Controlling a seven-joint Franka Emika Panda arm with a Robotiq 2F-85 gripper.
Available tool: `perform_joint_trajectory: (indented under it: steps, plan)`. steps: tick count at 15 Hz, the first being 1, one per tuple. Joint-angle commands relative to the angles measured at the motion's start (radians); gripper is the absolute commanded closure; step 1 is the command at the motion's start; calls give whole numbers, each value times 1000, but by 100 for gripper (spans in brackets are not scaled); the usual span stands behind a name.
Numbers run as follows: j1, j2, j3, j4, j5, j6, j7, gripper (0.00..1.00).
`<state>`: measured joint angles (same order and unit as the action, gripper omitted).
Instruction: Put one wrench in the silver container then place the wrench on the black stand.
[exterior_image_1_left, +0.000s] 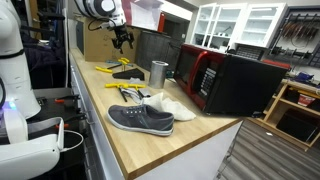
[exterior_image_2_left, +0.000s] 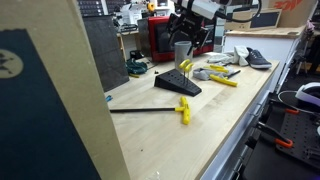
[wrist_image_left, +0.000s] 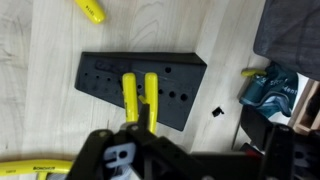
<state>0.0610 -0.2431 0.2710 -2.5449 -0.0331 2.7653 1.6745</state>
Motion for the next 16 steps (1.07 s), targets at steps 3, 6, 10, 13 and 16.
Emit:
perform_joint_trajectory:
  steps: [3,6,10,13,16]
  plan:
    - [113,-115,-44,20,170,-95,-156,0]
    - [168,-176,-91,15,239,-187,-369,0]
    - [188,-250,-147,17,289,-355,-664,0]
    - [170,-278,-186,23,304,-465,-891,0]
    - [146,-285,-229,43,320,-588,-1117,0]
